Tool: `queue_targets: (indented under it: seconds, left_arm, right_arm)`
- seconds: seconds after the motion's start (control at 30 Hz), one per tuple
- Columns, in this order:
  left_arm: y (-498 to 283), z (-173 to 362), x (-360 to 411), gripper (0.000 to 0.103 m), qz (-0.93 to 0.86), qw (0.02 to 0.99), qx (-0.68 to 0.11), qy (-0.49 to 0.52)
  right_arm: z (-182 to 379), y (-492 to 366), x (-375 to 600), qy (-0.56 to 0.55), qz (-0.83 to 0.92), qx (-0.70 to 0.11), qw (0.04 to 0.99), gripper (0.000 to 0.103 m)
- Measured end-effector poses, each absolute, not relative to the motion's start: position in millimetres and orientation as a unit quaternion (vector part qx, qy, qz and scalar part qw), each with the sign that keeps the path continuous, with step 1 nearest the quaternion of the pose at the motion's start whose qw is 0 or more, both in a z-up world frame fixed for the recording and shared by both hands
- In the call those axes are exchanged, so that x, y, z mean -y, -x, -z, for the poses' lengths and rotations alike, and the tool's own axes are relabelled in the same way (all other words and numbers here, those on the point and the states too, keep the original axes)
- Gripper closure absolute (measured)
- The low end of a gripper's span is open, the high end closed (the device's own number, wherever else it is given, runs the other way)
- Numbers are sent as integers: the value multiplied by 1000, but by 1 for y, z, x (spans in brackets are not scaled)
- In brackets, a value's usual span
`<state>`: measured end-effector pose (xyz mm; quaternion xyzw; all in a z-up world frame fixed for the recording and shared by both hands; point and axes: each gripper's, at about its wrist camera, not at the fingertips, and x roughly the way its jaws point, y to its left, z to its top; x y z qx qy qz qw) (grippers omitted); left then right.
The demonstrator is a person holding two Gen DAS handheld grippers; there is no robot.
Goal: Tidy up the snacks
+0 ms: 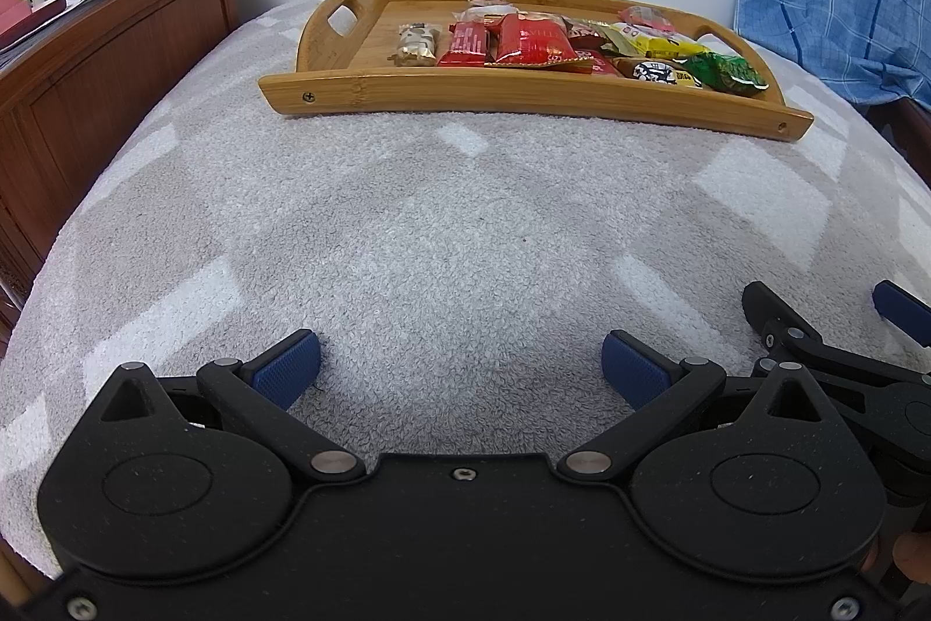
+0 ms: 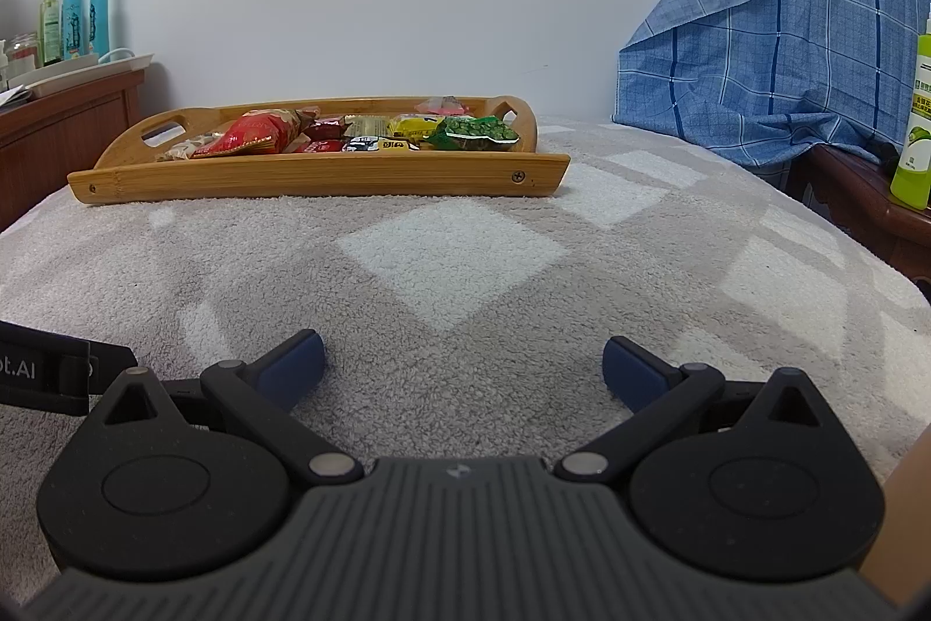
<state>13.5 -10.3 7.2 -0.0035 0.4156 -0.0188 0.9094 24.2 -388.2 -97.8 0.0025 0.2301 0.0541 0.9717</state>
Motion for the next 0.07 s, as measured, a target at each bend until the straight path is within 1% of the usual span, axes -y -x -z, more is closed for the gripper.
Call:
queue_targets:
  seconds: [0.07]
  left_arm:
    - [-13, -7, 11, 0, 19, 909, -415, 3]
  right_arm:
    - [98, -24, 388, -3, -54, -230, 972, 0]
